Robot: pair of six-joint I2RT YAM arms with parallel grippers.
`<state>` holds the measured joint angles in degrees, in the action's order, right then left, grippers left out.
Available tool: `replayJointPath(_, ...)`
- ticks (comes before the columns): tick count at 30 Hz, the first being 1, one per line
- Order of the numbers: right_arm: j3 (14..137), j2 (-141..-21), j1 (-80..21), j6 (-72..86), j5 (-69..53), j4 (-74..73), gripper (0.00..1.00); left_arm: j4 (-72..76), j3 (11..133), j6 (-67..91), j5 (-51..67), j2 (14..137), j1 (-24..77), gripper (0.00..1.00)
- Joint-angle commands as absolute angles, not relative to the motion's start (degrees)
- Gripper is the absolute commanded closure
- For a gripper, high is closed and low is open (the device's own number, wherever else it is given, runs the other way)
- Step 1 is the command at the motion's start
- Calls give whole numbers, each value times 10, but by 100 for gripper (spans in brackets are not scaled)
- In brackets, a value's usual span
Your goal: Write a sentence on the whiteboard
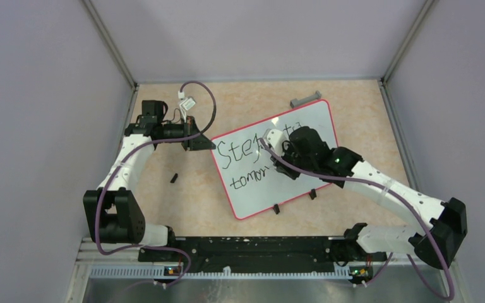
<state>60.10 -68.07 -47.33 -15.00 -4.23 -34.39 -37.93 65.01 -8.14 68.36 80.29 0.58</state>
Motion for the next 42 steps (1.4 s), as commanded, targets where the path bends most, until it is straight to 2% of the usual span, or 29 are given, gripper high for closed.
replayJointPath(1,581,-664,-468,-159,-27,-348,100,-382,652,-103,668,809,9,100)
replayJointPath(7,568,-669,-469,-158,-61,-348,100,-381,651,-102,668,810,10,100)
replayJointPath(22,630,-688,-466,-142,-34,-325,100,-381,652,-102,668,809,10,100)
replayJointPath(34,633,-682,-451,-157,-9,-336,100,-382,654,-101,668,813,10,100)
replayJointPath(42,643,-675,-446,-159,-45,-351,100,-382,655,-101,667,812,12,100)
